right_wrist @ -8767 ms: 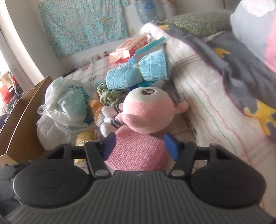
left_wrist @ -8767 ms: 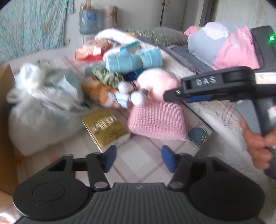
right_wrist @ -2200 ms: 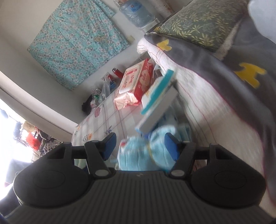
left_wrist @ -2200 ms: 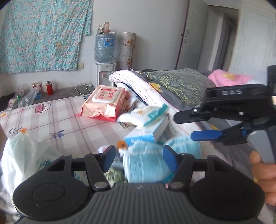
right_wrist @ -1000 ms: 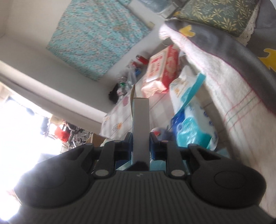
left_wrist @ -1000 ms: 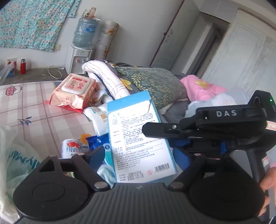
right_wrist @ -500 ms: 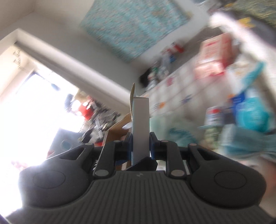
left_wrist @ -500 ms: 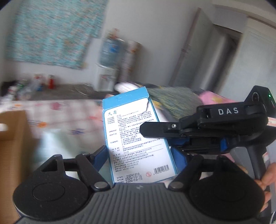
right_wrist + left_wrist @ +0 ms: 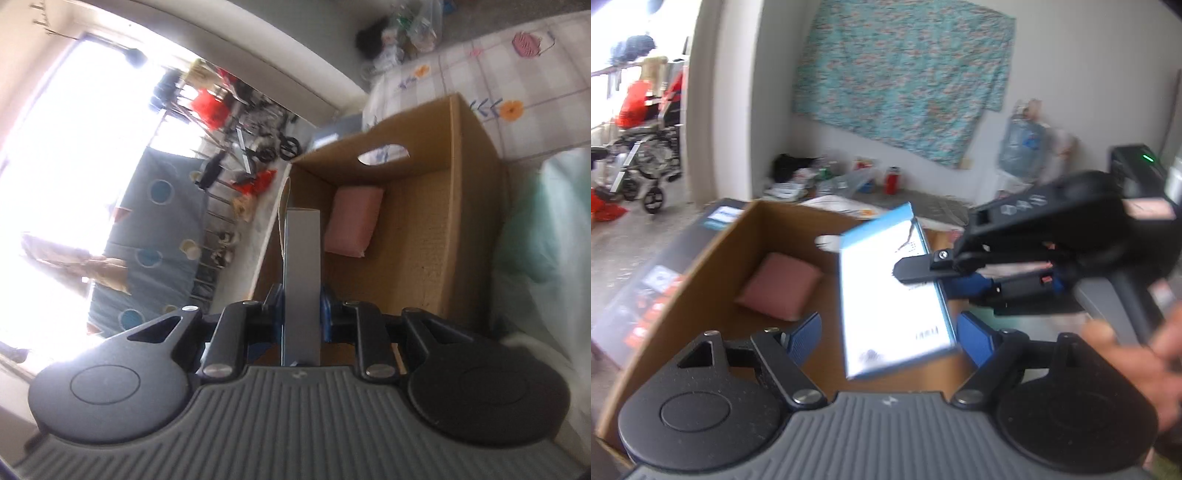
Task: Organize soft objects
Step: 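Lower the medicine box into the cardboard box beside the cloth and release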
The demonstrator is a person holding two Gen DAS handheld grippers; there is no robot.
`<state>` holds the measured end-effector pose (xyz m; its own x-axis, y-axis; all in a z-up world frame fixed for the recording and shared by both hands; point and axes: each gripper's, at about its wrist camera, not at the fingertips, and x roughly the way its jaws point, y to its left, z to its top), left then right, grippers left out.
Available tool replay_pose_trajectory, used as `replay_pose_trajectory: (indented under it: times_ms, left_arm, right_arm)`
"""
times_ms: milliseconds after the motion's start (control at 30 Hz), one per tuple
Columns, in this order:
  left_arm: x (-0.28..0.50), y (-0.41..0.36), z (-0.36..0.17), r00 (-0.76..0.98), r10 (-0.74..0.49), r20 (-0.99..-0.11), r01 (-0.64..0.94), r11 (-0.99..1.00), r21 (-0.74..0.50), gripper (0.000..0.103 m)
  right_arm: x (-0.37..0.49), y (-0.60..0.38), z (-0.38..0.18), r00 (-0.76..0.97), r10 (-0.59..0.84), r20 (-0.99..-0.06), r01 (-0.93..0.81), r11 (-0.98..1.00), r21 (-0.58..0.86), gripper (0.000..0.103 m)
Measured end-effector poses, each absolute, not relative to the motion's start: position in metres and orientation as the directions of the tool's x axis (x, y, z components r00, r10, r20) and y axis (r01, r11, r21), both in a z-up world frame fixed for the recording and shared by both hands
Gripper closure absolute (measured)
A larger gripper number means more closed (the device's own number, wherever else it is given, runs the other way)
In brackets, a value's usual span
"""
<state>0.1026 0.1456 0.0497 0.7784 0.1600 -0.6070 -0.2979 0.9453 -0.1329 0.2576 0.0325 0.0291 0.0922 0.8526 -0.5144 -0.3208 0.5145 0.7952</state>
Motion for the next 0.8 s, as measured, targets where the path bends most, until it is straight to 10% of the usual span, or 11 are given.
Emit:
replay_pose_trajectory:
  times_ms: [800]
  left_arm:
    - [0.092, 0.189, 0.020, 0.747, 0.153, -0.647, -0.326, 0.932, -0.156, 0.021]
  right_arm:
    - [0.332, 0.160, -0.052, 0.234, 0.471, -0.850, -0.291, 0.868, 0.402, 0.078]
